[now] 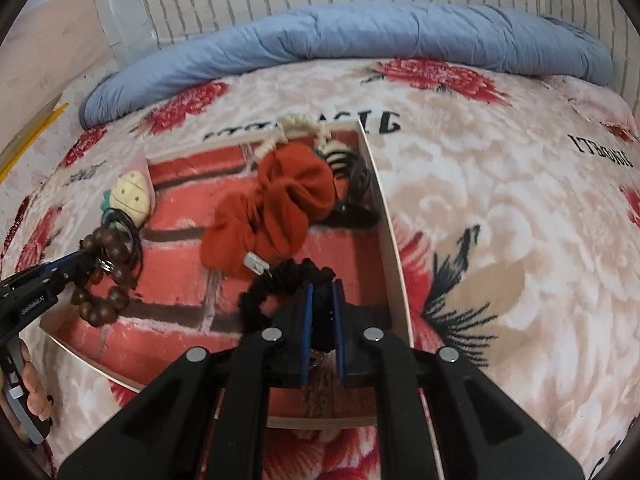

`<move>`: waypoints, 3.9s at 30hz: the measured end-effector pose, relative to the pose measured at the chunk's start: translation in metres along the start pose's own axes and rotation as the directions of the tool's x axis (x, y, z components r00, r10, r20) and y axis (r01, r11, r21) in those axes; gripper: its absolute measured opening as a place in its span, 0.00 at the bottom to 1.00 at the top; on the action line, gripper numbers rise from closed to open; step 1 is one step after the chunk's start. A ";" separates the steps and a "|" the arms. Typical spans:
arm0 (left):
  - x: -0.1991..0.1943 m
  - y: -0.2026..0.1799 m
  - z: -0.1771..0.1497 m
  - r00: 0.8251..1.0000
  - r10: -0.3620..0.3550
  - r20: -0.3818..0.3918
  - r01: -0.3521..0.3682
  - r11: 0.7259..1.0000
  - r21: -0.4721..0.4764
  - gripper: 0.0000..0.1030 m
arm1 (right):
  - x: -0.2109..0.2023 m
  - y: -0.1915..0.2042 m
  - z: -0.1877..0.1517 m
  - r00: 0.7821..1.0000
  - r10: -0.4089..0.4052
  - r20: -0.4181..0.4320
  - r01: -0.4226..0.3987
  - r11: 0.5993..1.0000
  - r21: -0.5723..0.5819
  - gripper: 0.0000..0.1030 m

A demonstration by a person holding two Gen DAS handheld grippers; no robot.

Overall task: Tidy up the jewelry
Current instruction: 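Carry both items into the tray and open both tools to release them, then move the left tool to the rainbow claw clip while the right approaches the white-strap watch, then grasp the rainbow claw clip with the left tool while the right grasps the white-strap watch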

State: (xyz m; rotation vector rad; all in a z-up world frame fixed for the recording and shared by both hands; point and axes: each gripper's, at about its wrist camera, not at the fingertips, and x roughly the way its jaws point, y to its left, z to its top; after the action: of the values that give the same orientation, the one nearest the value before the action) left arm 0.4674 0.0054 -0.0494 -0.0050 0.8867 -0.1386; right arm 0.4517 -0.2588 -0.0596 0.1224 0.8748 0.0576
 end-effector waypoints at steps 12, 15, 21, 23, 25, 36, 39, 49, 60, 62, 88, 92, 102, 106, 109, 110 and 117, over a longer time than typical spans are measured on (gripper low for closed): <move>-0.009 -0.012 -0.002 0.998 0.058 -0.012 -0.058 0.998 0.001 0.49 | 0.007 -0.008 -0.001 0.997 0.053 -0.062 -0.052 0.998 0.029 0.13; -0.019 -0.019 -0.001 0.998 0.057 -0.004 -0.057 0.998 -0.005 0.54 | -0.005 -0.013 -0.001 0.997 0.066 -0.036 -0.064 0.997 0.039 0.21; -0.052 -0.036 -0.005 0.998 0.045 0.051 -0.044 0.999 -0.011 0.72 | -0.045 -0.023 -0.006 0.998 0.051 0.049 -0.051 0.999 0.007 0.51; -0.061 -0.040 -0.008 0.997 0.044 0.061 -0.043 0.999 -0.013 0.78 | -0.058 -0.030 -0.010 0.997 0.046 0.067 -0.048 0.999 0.020 0.57; -0.073 -0.044 -0.015 0.996 0.042 0.079 -0.041 0.999 -0.017 0.83 | -0.073 -0.037 -0.017 0.995 0.036 0.089 -0.038 0.999 0.025 0.65; -0.142 -0.063 -0.060 0.989 0.034 0.144 -0.033 0.999 -0.010 0.95 | -0.137 -0.058 -0.069 0.986 -0.044 0.162 0.039 0.999 0.035 0.89; -0.156 -0.065 -0.075 0.990 0.021 0.141 -0.018 1.000 -0.017 0.95 | -0.150 -0.060 -0.086 0.981 -0.085 0.177 0.082 0.996 0.027 0.94; -0.177 -0.082 -0.136 0.992 -0.010 0.128 0.011 1.000 -0.012 0.95 | -0.170 -0.054 -0.138 0.969 -0.141 0.201 0.151 0.988 -0.034 0.95; -0.166 -0.083 -0.186 0.998 -0.012 0.066 0.015 0.999 -0.046 0.95 | -0.149 -0.049 -0.160 0.976 -0.146 0.163 0.154 0.987 -0.039 0.95; -0.163 -0.085 -0.191 0.998 -0.015 0.054 0.018 0.999 -0.044 0.95 | -0.147 -0.048 -0.159 0.978 -0.145 0.152 0.153 0.987 -0.042 0.95; -0.134 -0.093 -0.214 0.998 -0.046 -0.045 0.045 0.999 -0.022 0.79 | -0.102 -0.039 -0.152 0.992 -0.128 0.006 0.128 0.991 -0.026 0.87; -0.134 -0.092 -0.215 0.999 -0.025 -0.048 0.023 0.999 -0.025 0.63 | -0.102 -0.033 -0.152 0.993 -0.119 0.010 0.120 0.991 -0.053 0.77; -0.136 -0.091 -0.213 0.998 -0.037 -0.052 0.035 0.999 -0.033 0.60 | -0.105 -0.037 -0.152 0.996 -0.090 0.014 0.090 0.995 -0.031 0.54; -0.138 -0.091 -0.211 0.998 -0.050 -0.050 0.048 0.998 -0.029 0.59 | -0.106 -0.040 -0.152 0.996 -0.085 0.014 0.086 0.996 -0.014 0.47; -0.141 -0.092 -0.209 0.998 -0.055 -0.040 0.054 0.998 -0.024 0.59 | -0.106 -0.041 -0.152 0.996 -0.084 0.015 0.085 0.996 -0.013 0.42; -0.142 -0.092 -0.208 0.998 -0.055 -0.037 0.054 0.998 -0.023 0.59 | -0.106 -0.041 -0.151 0.996 -0.084 0.015 0.084 0.996 -0.014 0.41; -0.150 -0.086 -0.193 0.998 -0.070 0.001 0.070 0.997 -0.029 0.59 | -0.108 -0.039 -0.151 0.996 -0.085 0.018 0.086 0.996 -0.021 0.39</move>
State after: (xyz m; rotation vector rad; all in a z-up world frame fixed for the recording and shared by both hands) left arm 0.2145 -0.0514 -0.0505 -0.0634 0.8890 -0.1913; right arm 0.2667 -0.2960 -0.0780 0.0648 0.8612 -0.0138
